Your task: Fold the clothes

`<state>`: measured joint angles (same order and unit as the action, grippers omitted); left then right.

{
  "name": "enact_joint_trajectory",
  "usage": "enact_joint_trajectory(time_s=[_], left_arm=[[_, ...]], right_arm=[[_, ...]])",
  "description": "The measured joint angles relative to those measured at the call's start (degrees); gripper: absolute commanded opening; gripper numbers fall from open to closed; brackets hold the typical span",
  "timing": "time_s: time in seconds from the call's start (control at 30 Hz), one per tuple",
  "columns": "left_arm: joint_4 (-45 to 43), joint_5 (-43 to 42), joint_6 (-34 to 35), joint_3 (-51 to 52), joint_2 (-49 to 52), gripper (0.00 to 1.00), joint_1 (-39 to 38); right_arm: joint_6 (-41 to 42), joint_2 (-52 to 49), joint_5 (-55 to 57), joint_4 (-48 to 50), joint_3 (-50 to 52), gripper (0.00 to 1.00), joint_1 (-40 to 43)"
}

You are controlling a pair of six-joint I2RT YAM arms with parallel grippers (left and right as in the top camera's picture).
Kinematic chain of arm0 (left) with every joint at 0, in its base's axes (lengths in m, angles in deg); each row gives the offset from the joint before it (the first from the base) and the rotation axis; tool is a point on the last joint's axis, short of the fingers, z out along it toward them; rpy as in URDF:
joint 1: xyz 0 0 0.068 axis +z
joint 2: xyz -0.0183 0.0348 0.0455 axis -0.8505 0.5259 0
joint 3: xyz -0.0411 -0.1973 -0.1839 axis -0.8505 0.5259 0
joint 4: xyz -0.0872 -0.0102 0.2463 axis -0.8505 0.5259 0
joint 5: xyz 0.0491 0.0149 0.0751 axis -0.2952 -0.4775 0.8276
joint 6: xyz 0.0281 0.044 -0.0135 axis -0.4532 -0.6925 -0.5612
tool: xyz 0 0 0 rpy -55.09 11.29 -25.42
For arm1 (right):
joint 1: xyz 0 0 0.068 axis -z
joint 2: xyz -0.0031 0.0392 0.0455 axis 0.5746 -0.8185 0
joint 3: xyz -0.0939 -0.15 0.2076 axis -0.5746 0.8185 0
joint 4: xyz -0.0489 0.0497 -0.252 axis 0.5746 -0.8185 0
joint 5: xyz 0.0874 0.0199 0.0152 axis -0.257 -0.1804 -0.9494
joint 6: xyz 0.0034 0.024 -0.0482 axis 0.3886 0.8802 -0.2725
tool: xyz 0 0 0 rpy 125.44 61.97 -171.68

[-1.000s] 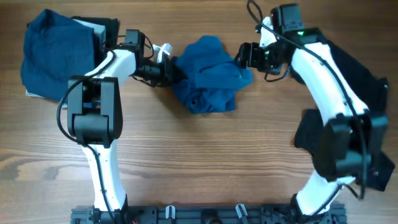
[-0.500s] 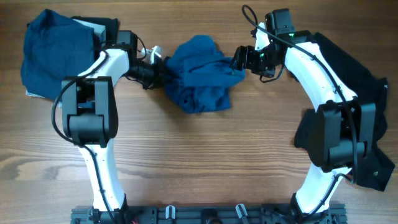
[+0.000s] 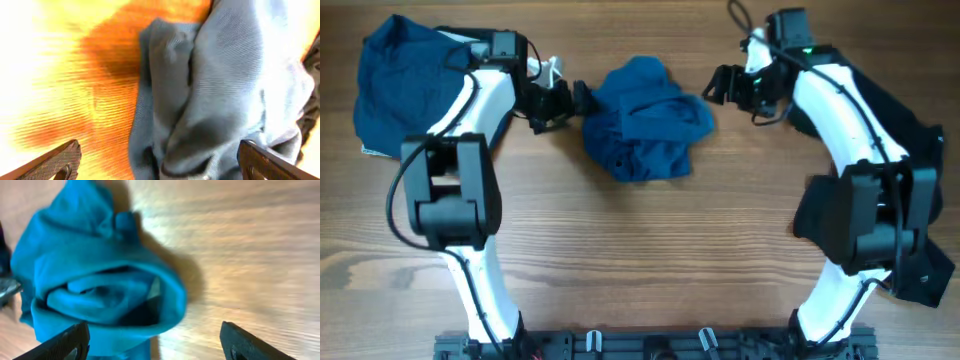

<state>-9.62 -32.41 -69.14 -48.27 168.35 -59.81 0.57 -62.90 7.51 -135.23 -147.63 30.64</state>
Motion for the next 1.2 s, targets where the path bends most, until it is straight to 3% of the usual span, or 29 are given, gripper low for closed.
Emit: enact_joint_trajectory(time_s=[0.2,0.47,0.8,1.0,1.2], left_arm=[[-0.2,7.1,0.0,-0.3,-8.2,1.0,-2.8],[-2.9,15.3,0.1,-1.2,-14.2,1.0,-16.4],[-13.2,27.1,2.2,-1.2,-9.1,1.0,-31.5],[-17.0,30.6,2.4,-1.2,-4.2,1.0,-34.7],[-14.7,31.7,2.4,-1.2,-0.6,1.0,-35.7]], right_arm=[[0.0,1.8,-0.6,-0.3,-0.8,0.85,7.9],[-1.3,3.0,-0.6,-3.3,-1.4,0.85,14.6],[-2.3,3.0,-0.7,-3.4,-1.4,0.84,14.5],[-3.0,3.0,-0.8,-4.1,-1.4,0.85,14.5],[-3.0,3.0,-0.8,-4.0,-1.4,0.85,14.5]])
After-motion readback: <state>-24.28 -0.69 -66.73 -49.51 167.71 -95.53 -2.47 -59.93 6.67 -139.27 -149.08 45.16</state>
